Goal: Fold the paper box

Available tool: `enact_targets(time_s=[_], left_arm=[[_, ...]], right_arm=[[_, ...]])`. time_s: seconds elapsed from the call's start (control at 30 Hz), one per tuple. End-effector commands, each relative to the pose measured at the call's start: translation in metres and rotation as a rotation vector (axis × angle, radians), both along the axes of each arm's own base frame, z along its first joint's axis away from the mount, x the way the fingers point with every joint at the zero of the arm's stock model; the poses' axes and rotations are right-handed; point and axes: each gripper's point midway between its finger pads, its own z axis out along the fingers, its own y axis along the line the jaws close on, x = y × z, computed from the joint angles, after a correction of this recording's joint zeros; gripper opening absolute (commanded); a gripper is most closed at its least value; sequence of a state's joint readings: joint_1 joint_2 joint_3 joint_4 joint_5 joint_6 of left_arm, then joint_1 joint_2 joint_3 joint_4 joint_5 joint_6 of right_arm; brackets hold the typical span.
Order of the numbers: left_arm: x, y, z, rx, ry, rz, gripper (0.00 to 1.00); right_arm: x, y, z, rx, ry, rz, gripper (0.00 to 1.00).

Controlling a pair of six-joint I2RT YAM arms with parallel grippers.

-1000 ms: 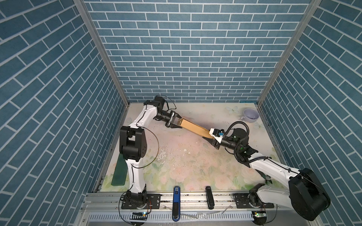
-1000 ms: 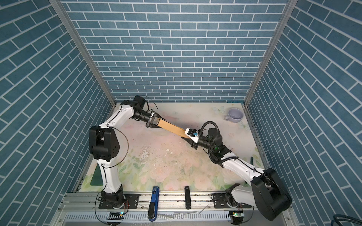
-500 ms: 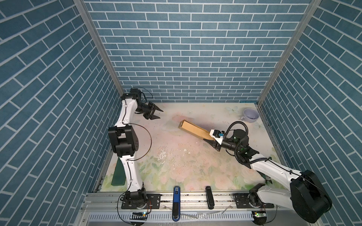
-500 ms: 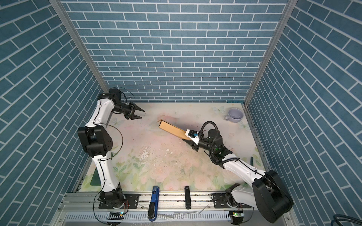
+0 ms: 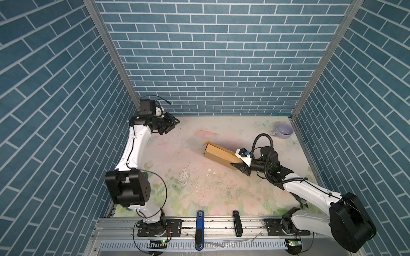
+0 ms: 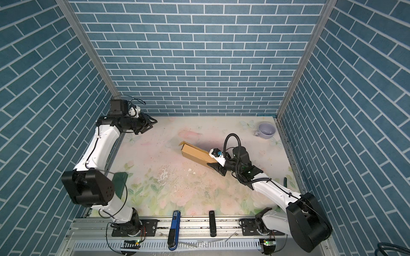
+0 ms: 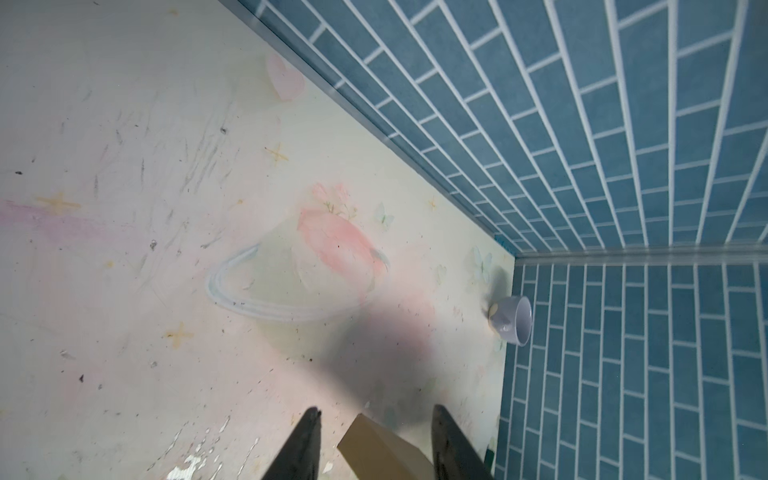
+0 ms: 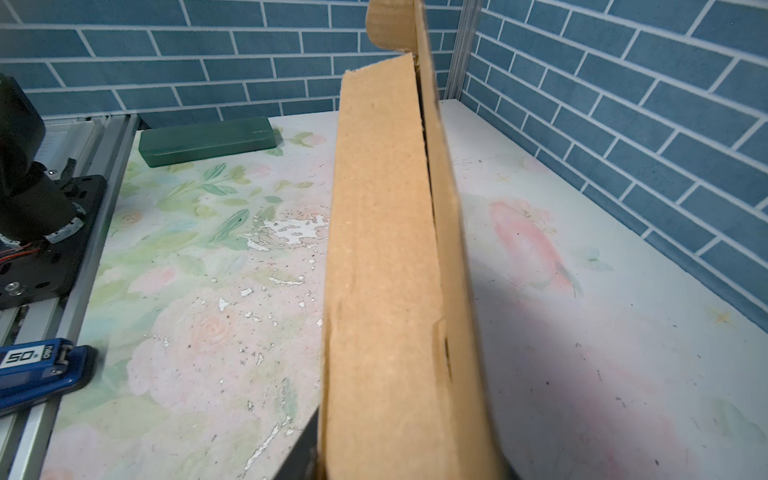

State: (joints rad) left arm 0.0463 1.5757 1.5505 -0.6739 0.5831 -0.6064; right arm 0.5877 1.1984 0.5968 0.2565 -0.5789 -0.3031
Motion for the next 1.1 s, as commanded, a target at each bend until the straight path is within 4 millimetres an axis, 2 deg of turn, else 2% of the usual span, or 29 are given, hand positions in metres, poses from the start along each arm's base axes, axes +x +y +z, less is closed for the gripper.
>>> enact_targets(time_s=[0.0,0.27,0.5,0.73,1.07], left_arm=[[0.003,-0.002,0.01,0.06,-0.222,-0.036,0.45],[-0.042,-0.035,0.015,0.11,-0.412,-0.224,0.45],[-0.068,-0.057,0.02,0.132,-0.534,-0.327,0.47],[-0.092,-0.081,0.004,0.179,-0.574,-0.435,0.48],[-0.106,-0.079,-0.008,0.262,-0.541,-0.48,0.49]], right_arm=[[-0.003,0.005,0.02,0.0,0.018,0.011,0.35],[-0.002,0.013,0.02,-0.043,0.076,0.028,0.35],[-0.003,0.017,0.011,-0.118,0.106,0.061,0.35],[0.001,0.022,-0.002,-0.146,0.134,0.079,0.34],[0.004,0.031,-0.012,-0.139,0.171,0.11,0.33]])
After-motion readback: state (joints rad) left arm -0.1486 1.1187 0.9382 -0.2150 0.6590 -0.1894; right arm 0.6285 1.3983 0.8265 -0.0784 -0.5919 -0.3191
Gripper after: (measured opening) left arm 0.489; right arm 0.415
